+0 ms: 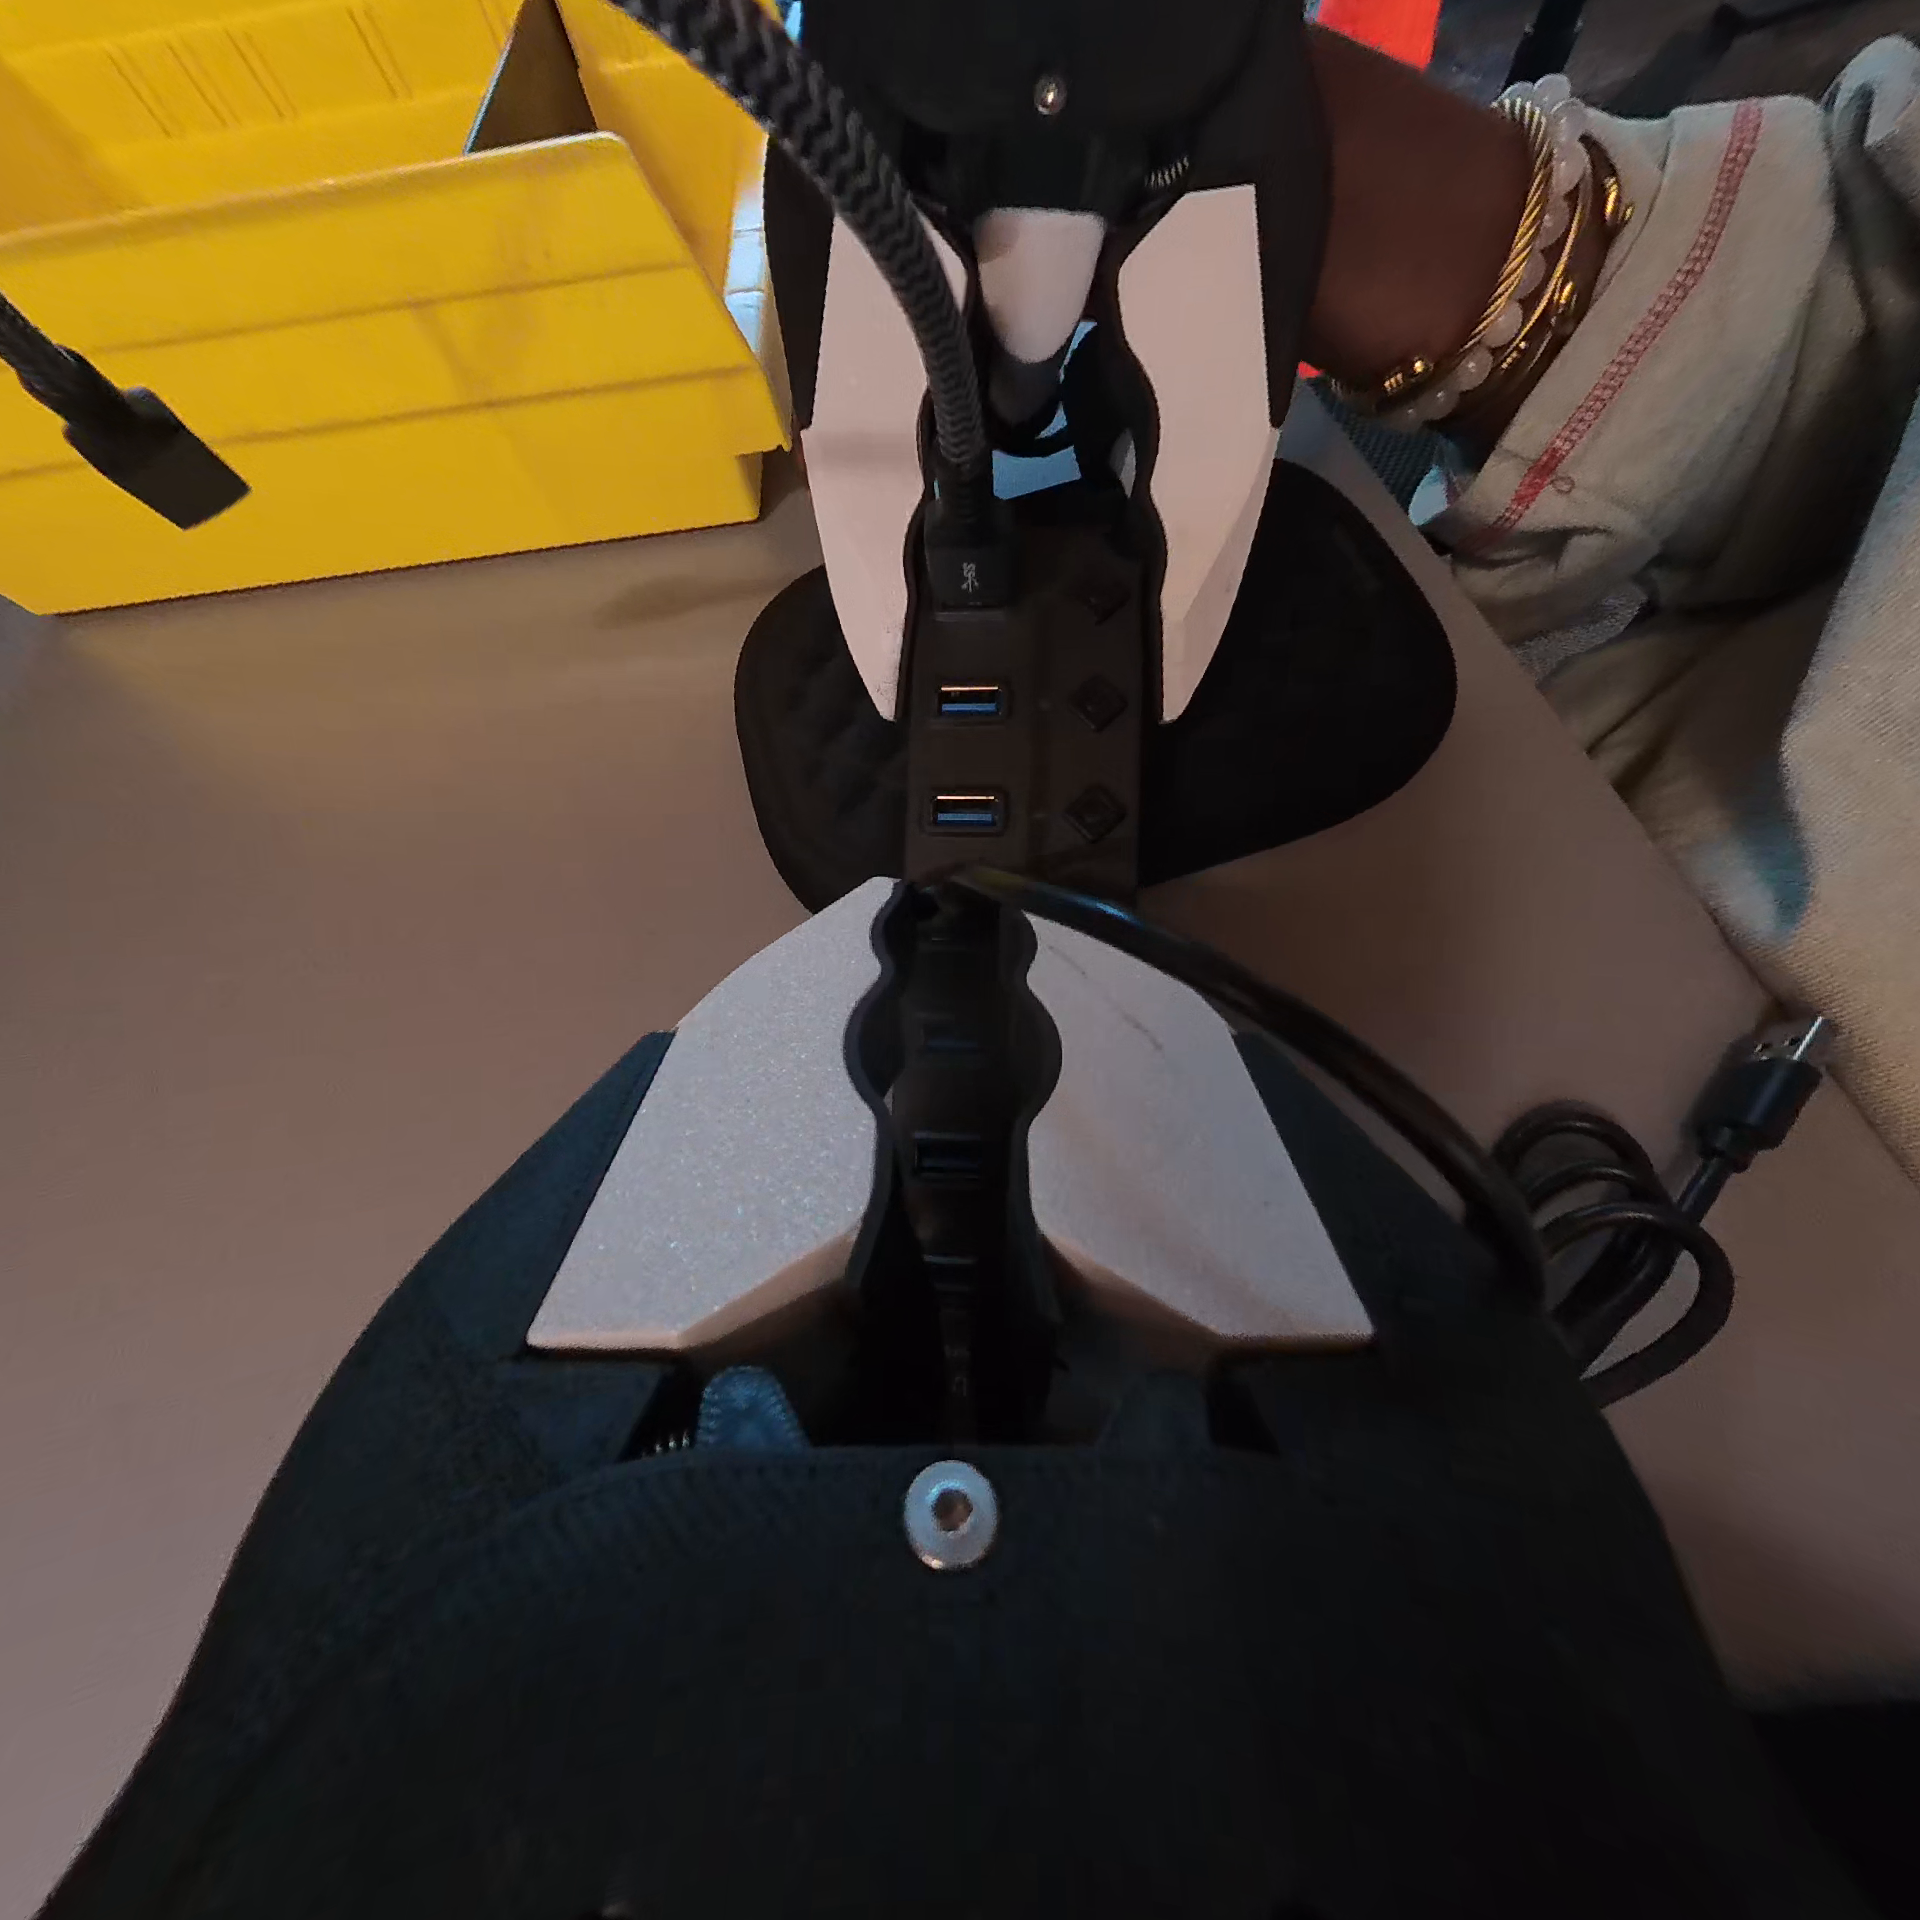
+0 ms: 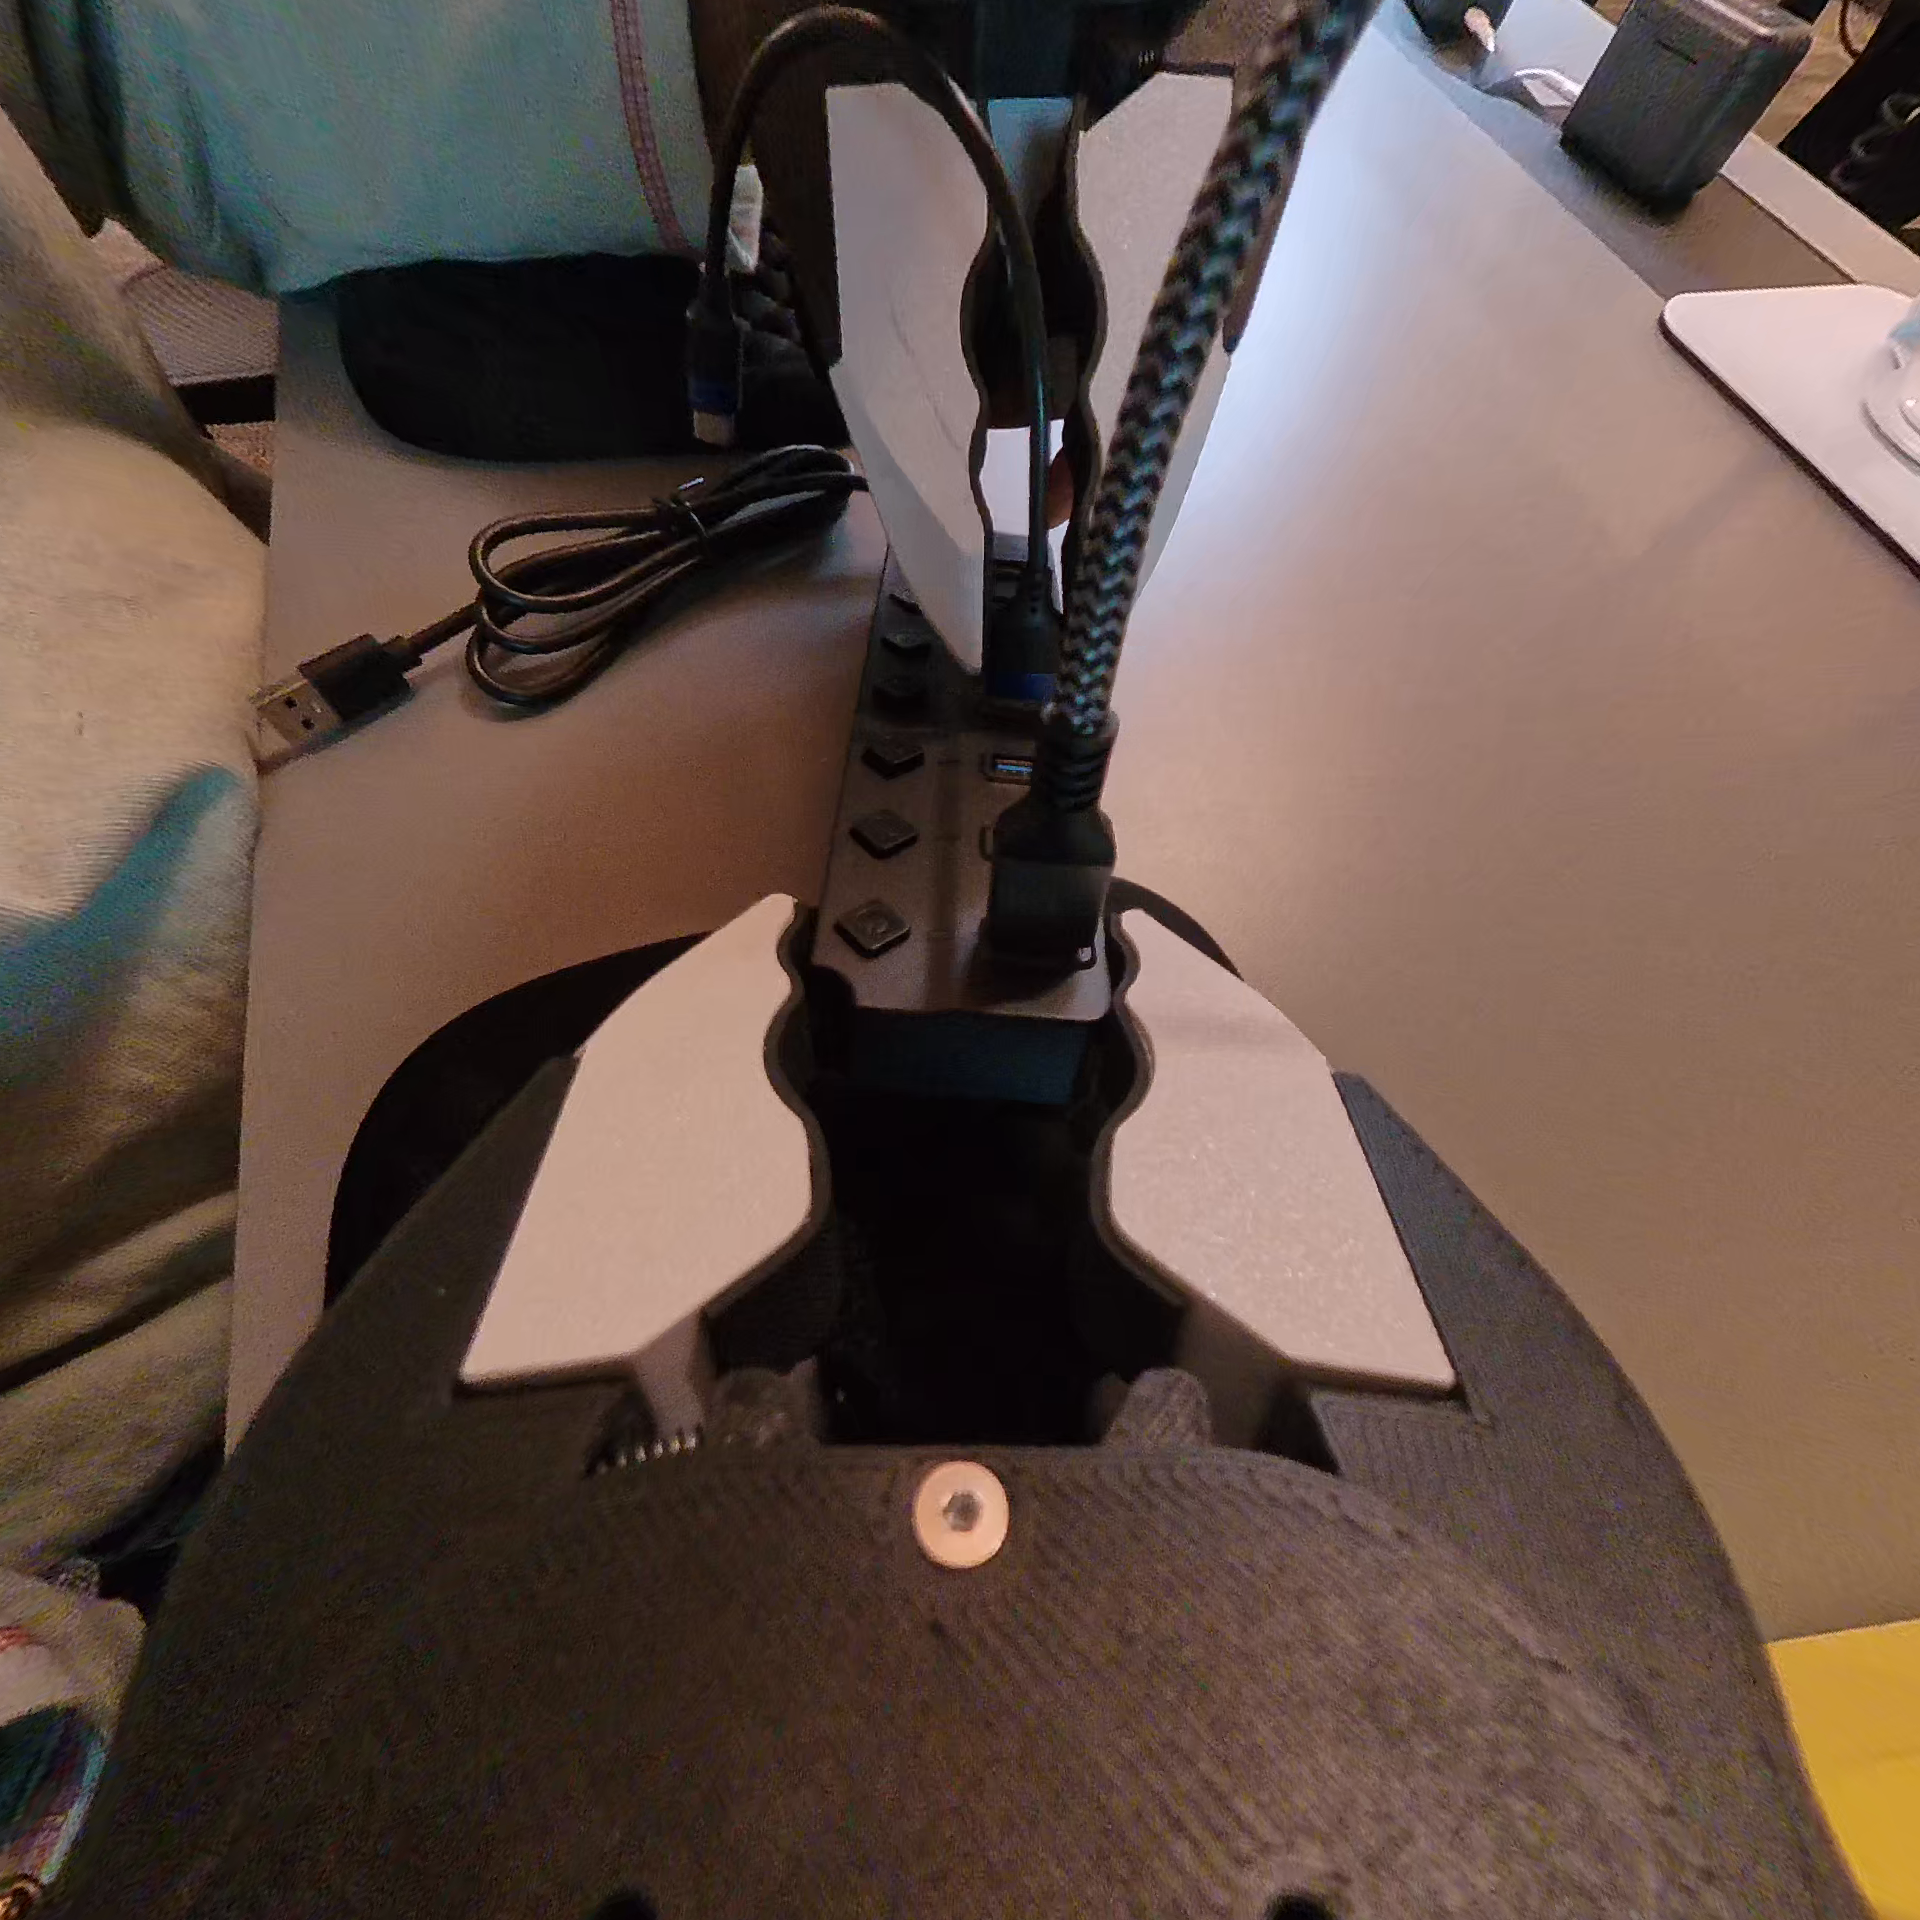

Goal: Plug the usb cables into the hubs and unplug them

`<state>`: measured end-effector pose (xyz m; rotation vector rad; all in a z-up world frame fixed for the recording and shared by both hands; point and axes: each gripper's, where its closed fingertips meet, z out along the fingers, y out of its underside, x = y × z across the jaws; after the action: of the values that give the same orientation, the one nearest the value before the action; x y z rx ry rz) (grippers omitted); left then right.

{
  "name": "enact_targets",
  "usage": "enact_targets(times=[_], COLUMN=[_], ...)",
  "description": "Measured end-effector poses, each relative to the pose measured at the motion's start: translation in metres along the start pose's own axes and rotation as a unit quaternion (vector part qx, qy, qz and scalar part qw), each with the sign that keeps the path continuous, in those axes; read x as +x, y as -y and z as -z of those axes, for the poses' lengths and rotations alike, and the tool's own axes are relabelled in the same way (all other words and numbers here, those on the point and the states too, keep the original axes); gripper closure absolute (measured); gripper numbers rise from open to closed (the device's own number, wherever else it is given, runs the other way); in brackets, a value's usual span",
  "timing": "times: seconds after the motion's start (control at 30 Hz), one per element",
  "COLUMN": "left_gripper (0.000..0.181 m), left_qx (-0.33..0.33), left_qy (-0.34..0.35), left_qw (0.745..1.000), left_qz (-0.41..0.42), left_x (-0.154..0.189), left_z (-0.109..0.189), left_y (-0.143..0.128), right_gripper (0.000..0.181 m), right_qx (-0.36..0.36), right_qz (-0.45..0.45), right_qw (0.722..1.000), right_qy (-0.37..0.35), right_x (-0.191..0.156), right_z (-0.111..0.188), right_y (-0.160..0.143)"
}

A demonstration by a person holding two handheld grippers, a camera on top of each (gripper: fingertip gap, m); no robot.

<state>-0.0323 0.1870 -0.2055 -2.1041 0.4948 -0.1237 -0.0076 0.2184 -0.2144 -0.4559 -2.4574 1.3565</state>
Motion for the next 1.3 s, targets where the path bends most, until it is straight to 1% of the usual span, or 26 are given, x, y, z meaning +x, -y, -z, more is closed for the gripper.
enact_targets(times=[0.07,0.13,0.17,0.2,0.23,0.3,0.33,0.4,0.47,0.53,0.6,0.63,0.7,0.73,0.77,0.8,0.83,0.9,0.97,1.0,1.03,1.07,1.17,1.23,1.27,1.3], left_gripper=[0.164,0.165,0.16,0.134,0.115,0.096,0.094,0.1,0.119,0.119,0.12,0.12,0.121,0.121,0.121,0.12,0.12,0.121,0.12,0.12,0.12,0.12,0.122,0.117,0.112,0.112], left_qx=[-0.003,0.003,-0.009,-0.018,-0.03,-0.04,-0.043,-0.075,-0.099,-0.088,-0.029,0.0,0.038,0.059,0.083,0.103,0.117,0.135,0.142,0.141,0.135,0.131,0.165,0.221,0.24,0.251], left_qy=[0.005,0.001,0.0,0.017,0.027,0.026,0.022,0.022,0.047,0.088,0.143,0.181,0.281,0.324,0.362,0.387,0.409,0.445,0.458,0.46,0.459,0.465,0.467,0.469,0.472,0.478], left_qw=[1.0,1.0,1.0,1.0,0.999,0.999,0.999,0.997,0.991,0.988,0.985,0.979,0.956,0.941,0.926,0.914,0.903,0.884,0.875,0.873,0.873,0.871,0.864,0.853,0.847,0.842], left_qz=[-0.004,-0.004,-0.002,0.005,0.007,0.008,0.008,-0.017,-0.075,-0.096,-0.096,-0.09,-0.076,-0.074,-0.072,-0.066,-0.059,-0.055,-0.071,-0.08,-0.089,-0.089,-0.088,-0.068,-0.047,-0.019], left_x=[0.0,0.0,-0.001,-0.006,-0.008,-0.002,0.002,0.009,0.008,0.002,-0.007,-0.013,-0.032,-0.038,-0.042,-0.045,-0.047,-0.049,-0.045,-0.042,-0.04,-0.039,-0.037,-0.036,-0.037,-0.041], left_z=[-0.001,0.003,0.005,0.008,0.01,0.01,0.007,-0.002,-0.006,-0.001,0.013,0.022,0.043,0.053,0.063,0.072,0.08,0.091,0.093,0.092,0.09,0.09,0.098,0.109,0.117,0.124], left_y=[0.0,0.002,-0.002,-0.005,-0.009,-0.014,-0.017,-0.031,-0.039,-0.032,-0.011,0.0,0.015,0.022,0.031,0.037,0.043,0.05,0.054,0.055,0.056,0.055,0.057,0.06,0.057,0.051], right_gripper=[0.128,0.128,0.127,0.128,0.127,0.127,0.127,0.127,0.127,0.127,0.124,0.119,0.11,0.111,0.109,0.104,0.101,0.093,0.112,0.127,0.147,0.153,0.157,0.159,0.158,0.159], right_qx=[-0.003,0.02,0.032,0.028,0.013,-0.005,0.0,0.019,0.034,0.066,0.146,0.208,0.351,0.408,0.446,0.468,0.481,0.484,0.484,0.486,0.487,0.478,0.434,0.432,0.431,0.429], right_qz=[-0.001,-0.002,0.008,0.021,0.032,0.05,0.057,0.07,0.093,0.12,0.119,0.107,0.041,-0.01,-0.07,-0.12,-0.155,-0.201,-0.209,-0.201,-0.181,-0.164,-0.092,-0.014,0.021,0.05], right_qw=[1.0,1.0,0.999,0.999,0.999,0.998,0.998,0.997,0.995,0.989,0.975,0.961,0.915,0.888,0.864,0.847,0.841,0.843,0.843,0.843,0.847,0.854,0.883,0.88,0.875,0.87], right_qy=[-0.001,-0.001,-0.004,-0.01,-0.017,-0.025,-0.026,-0.025,-0.03,-0.058,-0.118,-0.149,-0.195,-0.212,-0.225,-0.219,-0.192,-0.123,-0.105,-0.114,-0.115,-0.119,-0.155,-0.197,-0.218,-0.238], right_x=[0.0,0.0,-0.001,-0.001,-0.001,-0.002,-0.003,-0.005,-0.008,-0.006,0.006,0.013,0.025,0.033,0.043,0.049,0.048,0.037,0.032,0.033,0.031,0.029,0.026,0.025,0.027,0.031], right_z=[0.0,0.002,0.004,0.005,0.006,0.006,0.006,0.006,0.008,0.013,0.026,0.037,0.065,0.075,0.079,0.073,0.061,0.032,0.017,0.015,0.013,0.012,0.011,0.026,0.037,0.05], right_y=[0.0,0.009,0.015,0.016,0.015,0.015,0.019,0.03,0.042,0.059,0.087,0.104,0.133,0.14,0.141,0.14,0.141,0.151,0.162,0.166,0.171,0.173,0.18,0.194,0.203,0.211])
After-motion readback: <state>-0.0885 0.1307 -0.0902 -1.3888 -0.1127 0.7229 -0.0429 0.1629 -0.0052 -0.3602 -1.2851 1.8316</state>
